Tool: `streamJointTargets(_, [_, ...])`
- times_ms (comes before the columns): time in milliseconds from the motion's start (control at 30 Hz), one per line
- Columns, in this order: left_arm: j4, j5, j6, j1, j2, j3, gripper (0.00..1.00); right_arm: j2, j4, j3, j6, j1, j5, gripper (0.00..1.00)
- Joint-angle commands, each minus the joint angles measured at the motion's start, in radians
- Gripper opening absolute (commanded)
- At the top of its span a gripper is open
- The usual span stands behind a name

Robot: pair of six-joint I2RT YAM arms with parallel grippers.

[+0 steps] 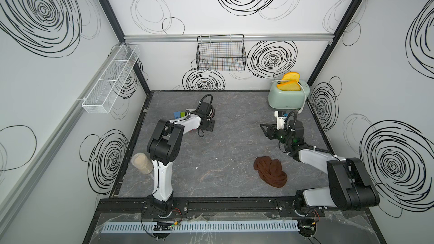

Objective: Wipe the surface of the toothpaste tube
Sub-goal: Move the toothpaste to the center of the board.

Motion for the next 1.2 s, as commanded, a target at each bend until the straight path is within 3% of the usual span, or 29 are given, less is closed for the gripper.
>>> streamJointTargets(0, [-0.003, -0.020, -0.004, 0.001, 0.033, 0.036, 0.55, 0.008, 0.023, 0.028, 0.006, 0.006, -0.013, 0.48])
streamJointTargets(200, [-0.002, -0.026, -0.001, -0.001, 0.044, 0.040, 0.35, 0.003, -0.041, 0.063, -0.005, 0.023, -0.027, 0.48])
streamJointTargets(400, [0.007, -0.026, -0.009, -0.031, -0.043, -0.043, 0.18, -0.011, -0.286, 0.167, -0.015, 0.027, -0.030, 0.49])
streamJointTargets(500, [0.022, -0.021, -0.023, -0.075, -0.136, -0.137, 0.18, -0.010, -0.438, 0.231, -0.018, 0.051, -0.074, 0.50])
streamJointTargets(567, [0.045, -0.024, -0.043, -0.115, -0.208, -0.221, 0.19, -0.022, -0.554, 0.262, -0.030, 0.087, -0.040, 0.51])
streamJointTargets(800, [0.134, -0.048, -0.134, -0.323, -0.449, -0.494, 0.20, -0.158, -0.864, 0.239, -0.015, 0.259, 0.230, 0.52])
streamJointTargets(1000, [0.174, -0.077, -0.220, -0.520, -0.590, -0.629, 0.21, -0.351, -0.956, 0.114, 0.128, 0.395, 0.341, 0.50])
streamJointTargets(1167, [0.206, -0.063, -0.247, -0.581, -0.632, -0.700, 0.29, -0.418, -0.954, 0.017, 0.235, 0.477, 0.392, 0.46])
